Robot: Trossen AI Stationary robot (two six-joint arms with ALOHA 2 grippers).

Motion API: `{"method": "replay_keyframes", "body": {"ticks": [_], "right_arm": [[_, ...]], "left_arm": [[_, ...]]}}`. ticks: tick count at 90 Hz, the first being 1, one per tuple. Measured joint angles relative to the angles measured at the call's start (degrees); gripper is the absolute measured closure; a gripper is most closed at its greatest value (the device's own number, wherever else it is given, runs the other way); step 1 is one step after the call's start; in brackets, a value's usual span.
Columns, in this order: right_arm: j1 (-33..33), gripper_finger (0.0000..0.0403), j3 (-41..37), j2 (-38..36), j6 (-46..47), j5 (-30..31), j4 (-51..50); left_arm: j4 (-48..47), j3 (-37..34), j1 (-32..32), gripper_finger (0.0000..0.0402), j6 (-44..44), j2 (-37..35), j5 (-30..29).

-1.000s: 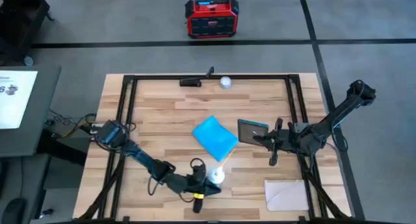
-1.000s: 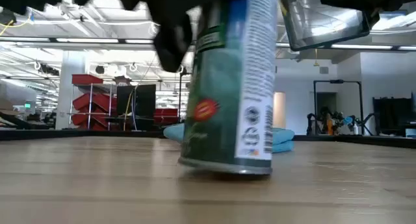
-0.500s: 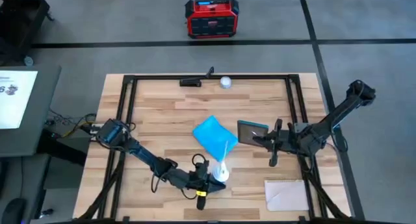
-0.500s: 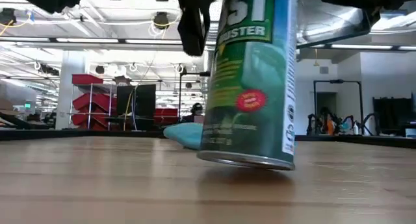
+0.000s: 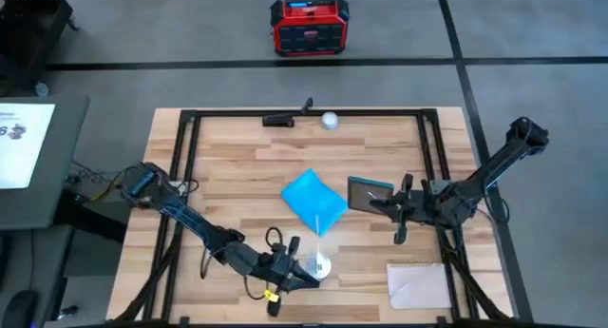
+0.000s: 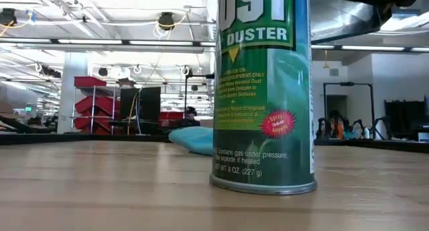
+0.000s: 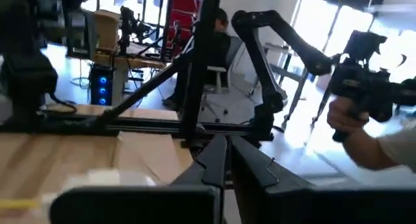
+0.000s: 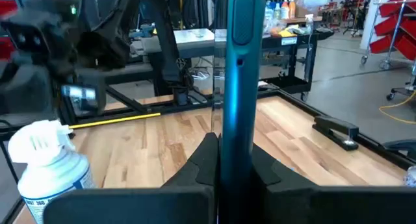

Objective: Apply microfiber cloth
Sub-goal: Spray the back of the black tablet using the spray can

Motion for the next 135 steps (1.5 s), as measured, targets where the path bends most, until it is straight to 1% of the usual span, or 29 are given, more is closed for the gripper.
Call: {"method": "replay_keyframes", "body": {"ticks": [10,17,27,39,61,79,101,112,120,135], "right_arm": [[-0.9,0.0394,0.0,0.0,-1.8,-2.3,-0.2],[-2.3,0.0394,0.0,0.0,-1.9,-2.6,-2.1],[-4.2,0.0394,0.0,0.1,-3.2,-3.2,-5.6],[-6.3,0.0394,0.5,0.4,-6.2,-3.9,-6.6],[-8.3,0.0394,5.7,2.9,-8.6,-5.4,-14.7],[-10.3,0.0394,11.0,8.2,-13.9,-5.5,-21.9],[-15.0,0.0394,20.0,16.0,-23.5,-5.0,-32.9],[-16.6,0.0394,24.3,18.6,-29.3,-4.9,-36.8],[-17.1,0.0394,26.8,19.8,-31.5,-4.9,-40.0],[-16.7,0.0394,30.6,22.1,-34.8,-3.3,-44.5]], "left_arm": [[-11.3,0.0,-0.5,0.0402,4.7,-7.2,-0.7],[-17.9,0.0,-0.1,0.0402,4.3,-12.2,-3.0],[-25.2,0.0,1.9,0.0402,3.5,-18.4,-4.6],[-32.8,0.0,5.6,0.0402,0.8,-24.4,-4.5],[-45.9,0.0,13.5,0.0402,-6.3,-31.1,-4.5],[-51.7,-0.1,18.4,0.0402,-10.1,-32.4,-4.1],[-53.7,-0.1,26.4,0.0402,-11.2,-32.5,2.4],[-54.3,-0.1,31.3,0.0402,-11.9,-32.5,7.0],[-54.2,-0.1,34.8,0.0402,-12.7,-32.5,11.5],[-54.2,-0.1,40.2,0.0402,-15.8,-32.5,23.9]]}}
